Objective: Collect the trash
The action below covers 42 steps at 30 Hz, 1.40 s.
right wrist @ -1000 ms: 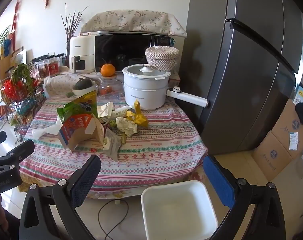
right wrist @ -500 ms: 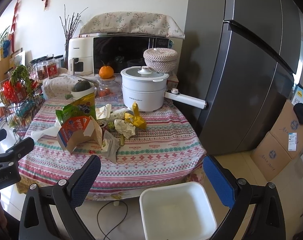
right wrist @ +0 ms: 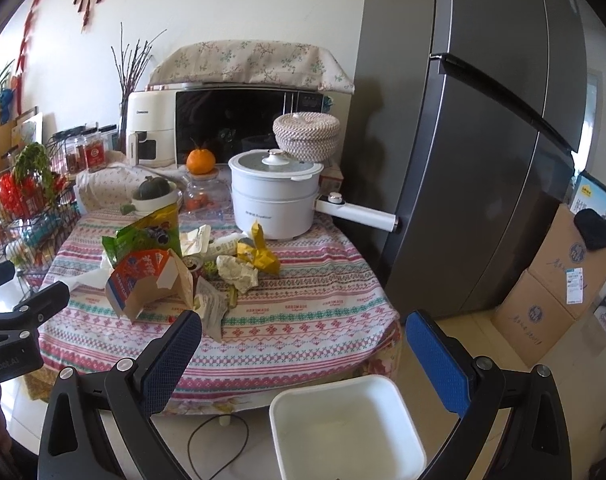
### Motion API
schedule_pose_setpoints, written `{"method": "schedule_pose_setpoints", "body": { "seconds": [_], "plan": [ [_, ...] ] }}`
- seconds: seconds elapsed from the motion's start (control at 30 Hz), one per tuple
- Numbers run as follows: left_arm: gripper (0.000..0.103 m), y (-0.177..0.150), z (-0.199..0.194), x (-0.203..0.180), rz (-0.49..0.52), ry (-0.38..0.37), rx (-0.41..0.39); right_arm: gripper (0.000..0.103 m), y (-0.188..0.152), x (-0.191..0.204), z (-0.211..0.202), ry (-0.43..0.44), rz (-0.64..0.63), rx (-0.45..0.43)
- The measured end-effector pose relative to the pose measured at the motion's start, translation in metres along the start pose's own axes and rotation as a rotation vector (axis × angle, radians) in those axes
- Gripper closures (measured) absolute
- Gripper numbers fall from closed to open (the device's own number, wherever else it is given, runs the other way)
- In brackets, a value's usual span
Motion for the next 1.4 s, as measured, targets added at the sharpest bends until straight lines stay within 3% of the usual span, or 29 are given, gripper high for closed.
{"method": "schedule_pose_setpoints", "body": {
  "seconds": [0.83,1.4],
  "plan": [
    [0.000,-0.003,0.002,-0.001,0.004,-0.023,-0.019,0.000,0.001,0.001,0.002,-0.033,-0.001,-0.036],
    [0.000,-0.005,0.012,0.004,0.014,0.022,0.018,0.000,0.003,0.005,0.009,-0.020,-0.006,-0.016]
  ]
}}
Point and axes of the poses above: each gripper's, at about its wrist camera, not at the fingertips, and z roughly the way its jaws point, x to its left, y to its top, the point moved 1 cm from there along z, roughly the way its jaws point, and after that the axes turned 12 degrees about -x, right-handed, at the moved point
